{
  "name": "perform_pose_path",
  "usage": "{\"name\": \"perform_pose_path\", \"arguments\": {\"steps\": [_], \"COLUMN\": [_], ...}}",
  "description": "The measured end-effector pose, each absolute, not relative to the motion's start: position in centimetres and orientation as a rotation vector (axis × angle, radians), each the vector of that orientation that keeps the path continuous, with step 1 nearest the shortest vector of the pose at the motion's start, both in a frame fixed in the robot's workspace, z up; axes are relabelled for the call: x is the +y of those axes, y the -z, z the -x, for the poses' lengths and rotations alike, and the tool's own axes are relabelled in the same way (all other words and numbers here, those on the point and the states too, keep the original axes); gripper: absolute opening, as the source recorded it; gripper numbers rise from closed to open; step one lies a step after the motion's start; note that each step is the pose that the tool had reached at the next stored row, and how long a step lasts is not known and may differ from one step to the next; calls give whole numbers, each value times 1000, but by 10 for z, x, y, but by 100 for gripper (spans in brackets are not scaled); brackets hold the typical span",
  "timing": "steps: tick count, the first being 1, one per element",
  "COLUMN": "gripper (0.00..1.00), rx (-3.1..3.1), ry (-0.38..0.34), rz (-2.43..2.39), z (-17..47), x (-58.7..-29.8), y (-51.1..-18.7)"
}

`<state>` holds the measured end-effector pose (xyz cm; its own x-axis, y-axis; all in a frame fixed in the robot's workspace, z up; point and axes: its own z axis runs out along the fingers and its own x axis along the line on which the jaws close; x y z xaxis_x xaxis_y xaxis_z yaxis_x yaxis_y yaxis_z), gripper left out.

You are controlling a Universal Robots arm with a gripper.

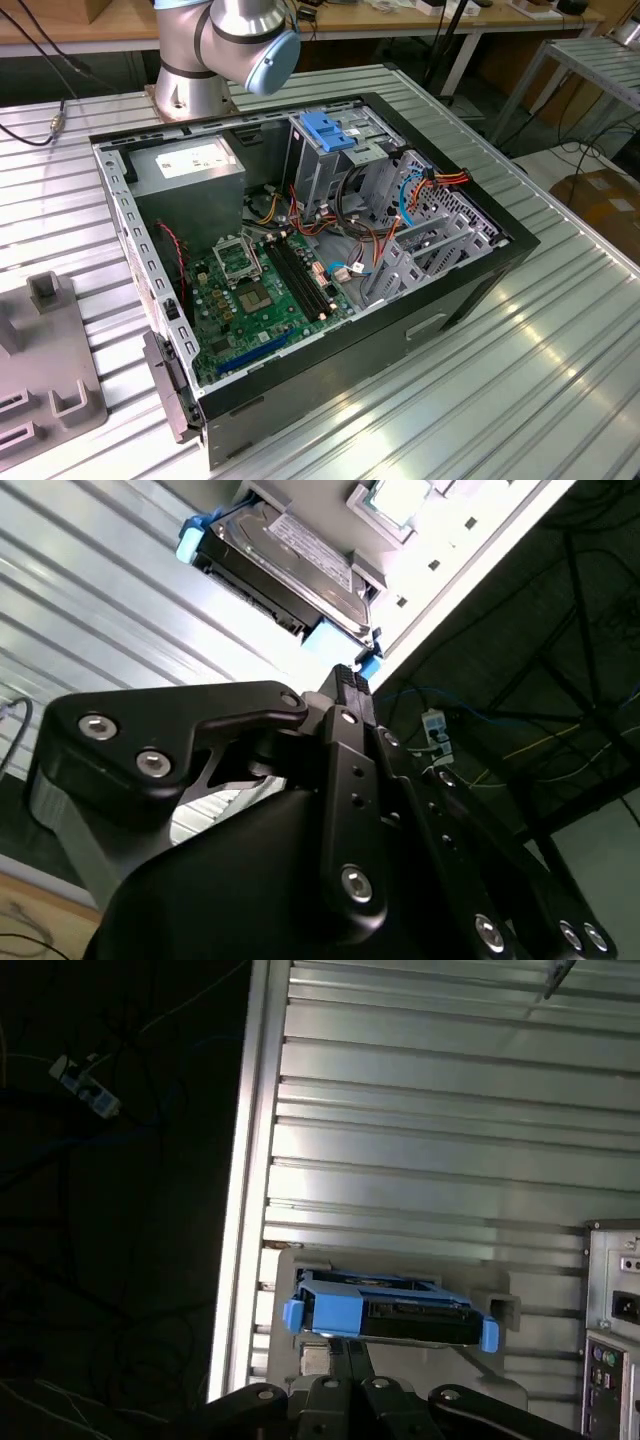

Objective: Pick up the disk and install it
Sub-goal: 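Pick up the disk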

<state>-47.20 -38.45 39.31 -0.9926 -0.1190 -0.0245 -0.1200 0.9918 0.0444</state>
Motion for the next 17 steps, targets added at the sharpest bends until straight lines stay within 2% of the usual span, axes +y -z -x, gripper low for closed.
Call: {"name": "perform_pose_path", "arguments": {"steps": [17], "gripper": [10], "rx": [3046], "ry": [-76], "rz": [708], "z": [472], "x": [-385], "y": [-393]}}
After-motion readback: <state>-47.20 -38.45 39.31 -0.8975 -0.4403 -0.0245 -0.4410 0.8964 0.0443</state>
